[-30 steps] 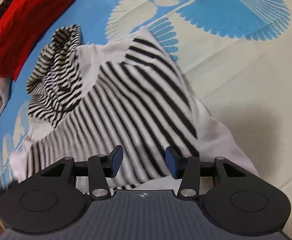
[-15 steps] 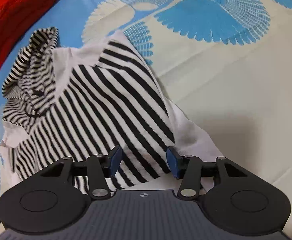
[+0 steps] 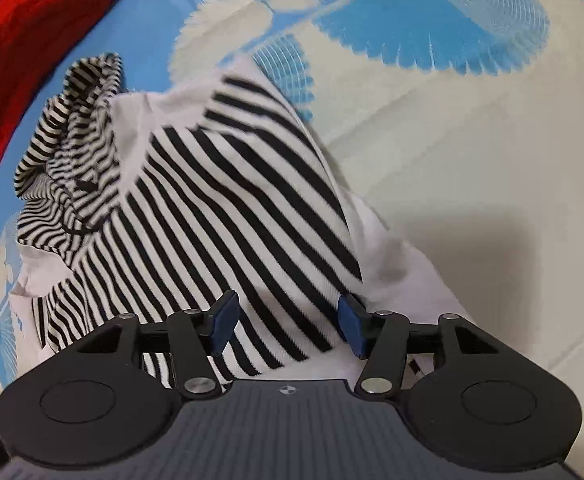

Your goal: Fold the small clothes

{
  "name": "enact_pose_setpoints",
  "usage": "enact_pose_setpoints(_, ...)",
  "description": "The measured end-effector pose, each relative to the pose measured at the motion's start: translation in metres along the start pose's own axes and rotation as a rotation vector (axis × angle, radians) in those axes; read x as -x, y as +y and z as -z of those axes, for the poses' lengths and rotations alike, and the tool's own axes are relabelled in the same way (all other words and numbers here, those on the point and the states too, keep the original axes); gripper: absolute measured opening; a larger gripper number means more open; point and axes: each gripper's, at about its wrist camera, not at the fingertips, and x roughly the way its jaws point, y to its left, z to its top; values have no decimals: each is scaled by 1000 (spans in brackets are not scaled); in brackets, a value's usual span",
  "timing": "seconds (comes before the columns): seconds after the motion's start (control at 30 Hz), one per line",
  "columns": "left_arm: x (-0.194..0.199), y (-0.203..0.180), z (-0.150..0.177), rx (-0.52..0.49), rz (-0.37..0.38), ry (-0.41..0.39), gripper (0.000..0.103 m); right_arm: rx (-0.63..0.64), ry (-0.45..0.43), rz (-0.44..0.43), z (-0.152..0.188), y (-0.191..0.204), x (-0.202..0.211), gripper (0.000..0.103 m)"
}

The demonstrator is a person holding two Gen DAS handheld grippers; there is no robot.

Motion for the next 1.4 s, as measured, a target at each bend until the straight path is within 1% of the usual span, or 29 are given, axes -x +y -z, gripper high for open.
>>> enact_pose_setpoints(0.1,23,-9,-7,-50,6,-126,36,123,-121,15,-3,17,23,57)
enact_pose_setpoints(0.17,32,-15,-11,-42,16,-210,36,207,-198,35,-5,26,36,57)
enact_pose_setpoints(0.23,39,-20,-17,-57,33,-264,36,274,-251,56,-7,32,46,57)
enact_pose_setpoints(0.3,44,-27,-20,-75,37,-296,36,336,-285,79,-6,36,51,57)
enact_pose_setpoints(0.37,46,-32,-22,-84,46,-317,36,372,-294,89,-8,37,54,57)
enact_pose_setpoints(0.47,48,-40,-22,-114,62,-348,36,387,-283,75,-11,35,57,57)
enact_pose_setpoints(0.57,52,-50,-15,-196,66,-395,36,400,-282,72,-13,31,61,57)
enact_pose_setpoints(0.67,56,-57,-8,-294,40,-453,36,424,-295,80,-10,30,66,57)
enact_pose_setpoints(0.73,59,-59,-8,-331,28,-496,36,441,-302,85,-10,28,69,58)
enact_pose_setpoints(0.77,59,-60,-9,-337,24,-512,35,445,-303,87,-11,27,70,58)
enact_pose_setpoints(0.8,59,-59,-12,-331,25,-518,32,450,-304,86,-12,26,71,58)
enact_pose_setpoints(0.83,59,-58,-17,-307,37,-514,27,458,-304,87,-13,26,72,58)
enact_pose_setpoints(0.9,56,-54,-32,-234,89,-478,18,477,-314,100,-15,27,74,58)
enact_pose_setpoints(0.93,54,-55,-42,-209,106,-463,17,488,-323,107,-15,28,76,59)
enact_pose_setpoints(0.97,51,-59,-56,-205,105,-459,17,503,-331,112,-16,30,77,59)
enact_pose_setpoints(1.03,45,-69,-81,-228,74,-471,17,541,-336,120,-15,33,78,59)
enact_pose_setpoints(1.1,36,-82,-112,-256,38,-487,17,592,-337,138,-13,37,78,59)
enact_pose_setpoints(1.13,29,-88,-132,-255,33,-484,17,613,-337,152,-13,39,77,59)
enact_pose_setpoints(1.23,5,-100,-180,-232,18,-492,17,643,-333,177,-12,40,72,59)
enact_pose_setpoints(1.3,-13,-107,-203,-222,3,-485,17,657,-331,192,-13,40,70,59)
enact_pose_setpoints(1.33,-25,-109,-216,-210,-1,-472,17,662,-331,198,-13,41,69,59)
enact_pose_setpoints(1.4,-46,-110,-238,-162,19,-437,17,667,-327,206,-13,40,66,59)
